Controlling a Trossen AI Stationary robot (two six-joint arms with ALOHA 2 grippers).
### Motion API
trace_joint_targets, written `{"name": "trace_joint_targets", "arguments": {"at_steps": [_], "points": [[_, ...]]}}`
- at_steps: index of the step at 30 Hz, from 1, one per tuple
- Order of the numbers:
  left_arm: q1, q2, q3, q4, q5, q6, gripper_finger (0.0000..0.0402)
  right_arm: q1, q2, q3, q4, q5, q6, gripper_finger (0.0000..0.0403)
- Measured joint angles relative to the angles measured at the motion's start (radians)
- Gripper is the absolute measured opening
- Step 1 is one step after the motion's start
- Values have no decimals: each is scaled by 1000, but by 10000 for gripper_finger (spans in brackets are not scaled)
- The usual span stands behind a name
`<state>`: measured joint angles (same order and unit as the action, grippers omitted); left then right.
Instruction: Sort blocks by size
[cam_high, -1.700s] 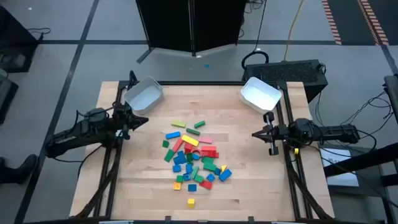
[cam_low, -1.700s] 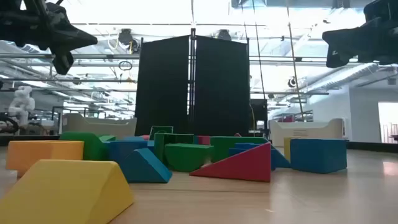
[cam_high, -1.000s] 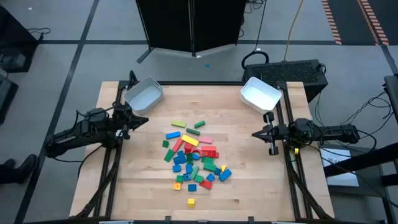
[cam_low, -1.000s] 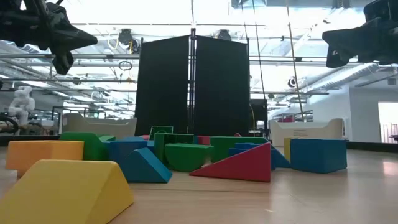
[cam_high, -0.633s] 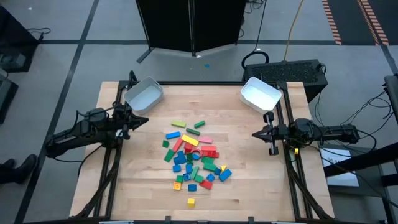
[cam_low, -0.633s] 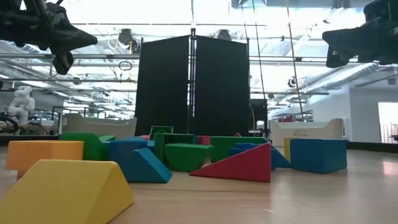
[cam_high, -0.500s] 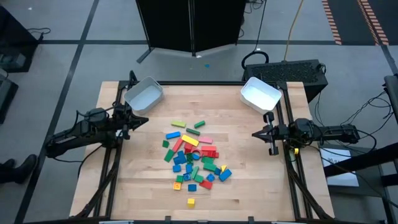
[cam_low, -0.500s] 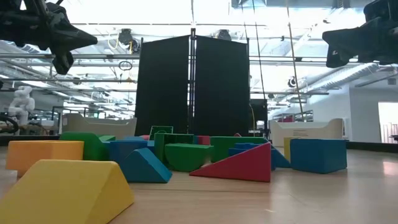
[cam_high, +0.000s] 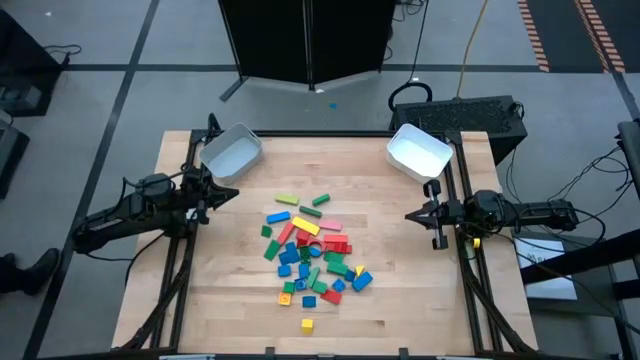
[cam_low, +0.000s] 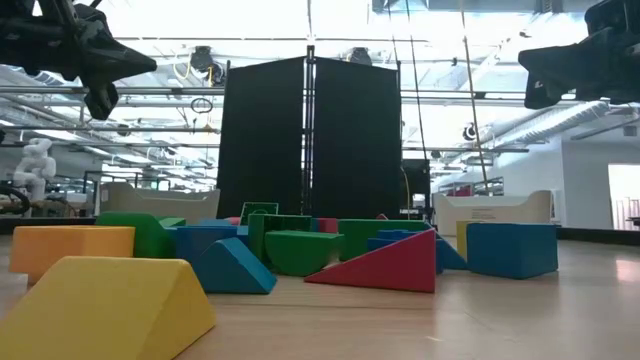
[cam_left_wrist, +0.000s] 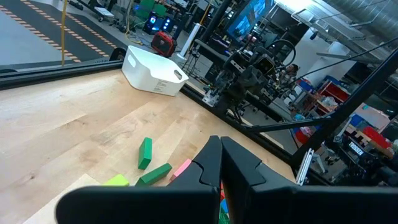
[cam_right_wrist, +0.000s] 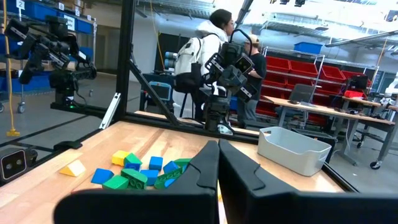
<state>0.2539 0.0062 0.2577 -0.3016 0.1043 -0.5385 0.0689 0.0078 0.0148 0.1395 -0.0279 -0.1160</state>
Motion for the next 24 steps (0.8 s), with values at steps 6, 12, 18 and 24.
{"name": "trace_joint_targets", "arguments": {"at_steps": [6, 12, 18, 24], "points": [[0, 0, 0, 0, 0, 0, 7, 0, 0, 0, 15, -96, 297, 2], [0, 0, 0, 0, 0, 0, 7, 0, 0, 0, 110, -122, 698, 2], [0, 0, 0, 0, 0, 0, 7, 0, 0, 0, 288, 22, 857, 2], [0, 0, 0, 4, -15, -3, 7, 0, 0, 0, 477, 179, 922, 2]]}}
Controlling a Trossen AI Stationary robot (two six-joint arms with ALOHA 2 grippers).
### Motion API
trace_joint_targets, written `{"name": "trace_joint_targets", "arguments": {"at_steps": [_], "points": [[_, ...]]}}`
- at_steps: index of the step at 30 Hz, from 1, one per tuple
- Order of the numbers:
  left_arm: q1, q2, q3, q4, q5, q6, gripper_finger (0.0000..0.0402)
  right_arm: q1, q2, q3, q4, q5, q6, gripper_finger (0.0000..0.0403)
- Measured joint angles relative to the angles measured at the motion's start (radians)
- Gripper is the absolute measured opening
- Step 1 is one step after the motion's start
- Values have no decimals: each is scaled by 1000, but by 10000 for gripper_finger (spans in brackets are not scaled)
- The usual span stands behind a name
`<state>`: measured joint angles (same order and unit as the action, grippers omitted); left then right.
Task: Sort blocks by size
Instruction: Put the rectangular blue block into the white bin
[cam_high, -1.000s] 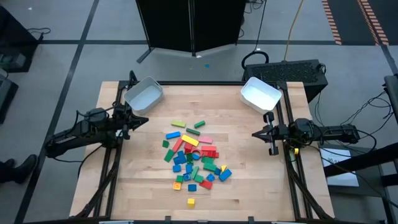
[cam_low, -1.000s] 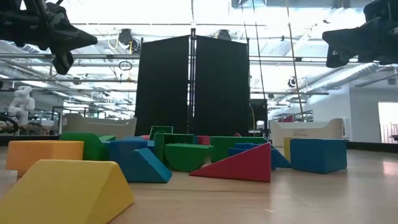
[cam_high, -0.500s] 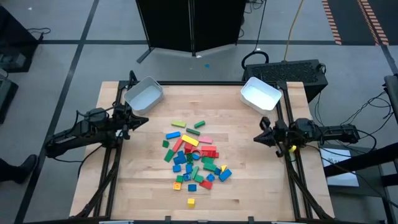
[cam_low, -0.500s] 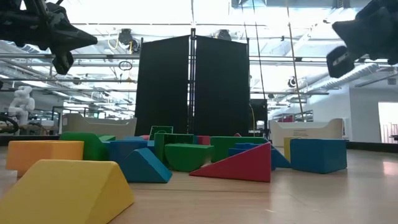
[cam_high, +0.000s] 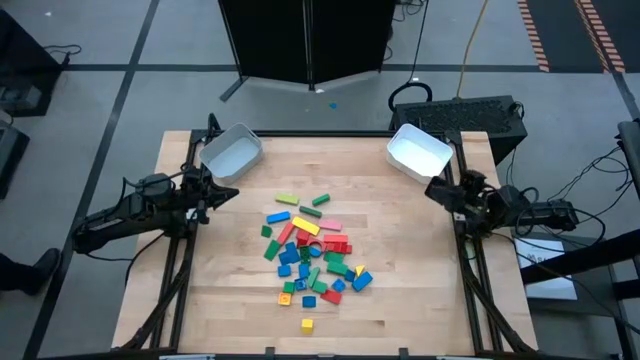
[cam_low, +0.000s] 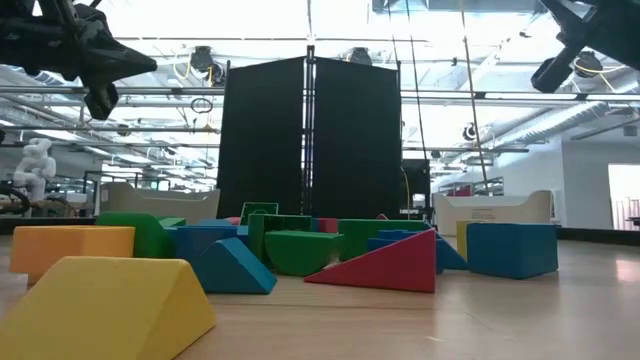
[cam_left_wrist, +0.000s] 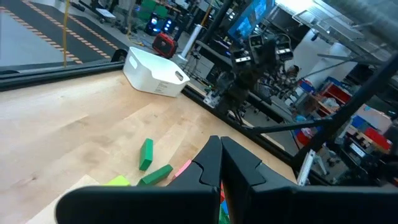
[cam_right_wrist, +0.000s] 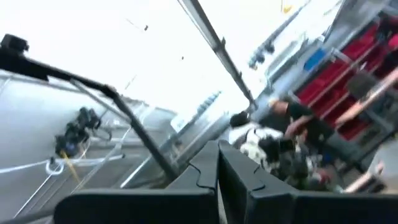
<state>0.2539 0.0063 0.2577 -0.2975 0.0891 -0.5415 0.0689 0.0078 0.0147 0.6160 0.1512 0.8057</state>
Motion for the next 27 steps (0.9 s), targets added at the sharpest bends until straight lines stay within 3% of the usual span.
{"name": "trace_joint_targets", "arguments": {"at_steps": [8, 15, 21, 27], "points": [[0, 0, 0, 151, -172, -2, 7, -1, 2, 0, 10, 156, -30, 2], [0, 0, 0, 283, -343, -3, 7, -2, 54, 88, -29, 158, -127, 7], [0, 0, 0, 433, -295, -2, 7, -2, 308, 422, -275, 161, -444, 38], [0, 0, 0, 538, -259, -3, 7, -2, 712, 840, -794, 107, -607, 110]]}}
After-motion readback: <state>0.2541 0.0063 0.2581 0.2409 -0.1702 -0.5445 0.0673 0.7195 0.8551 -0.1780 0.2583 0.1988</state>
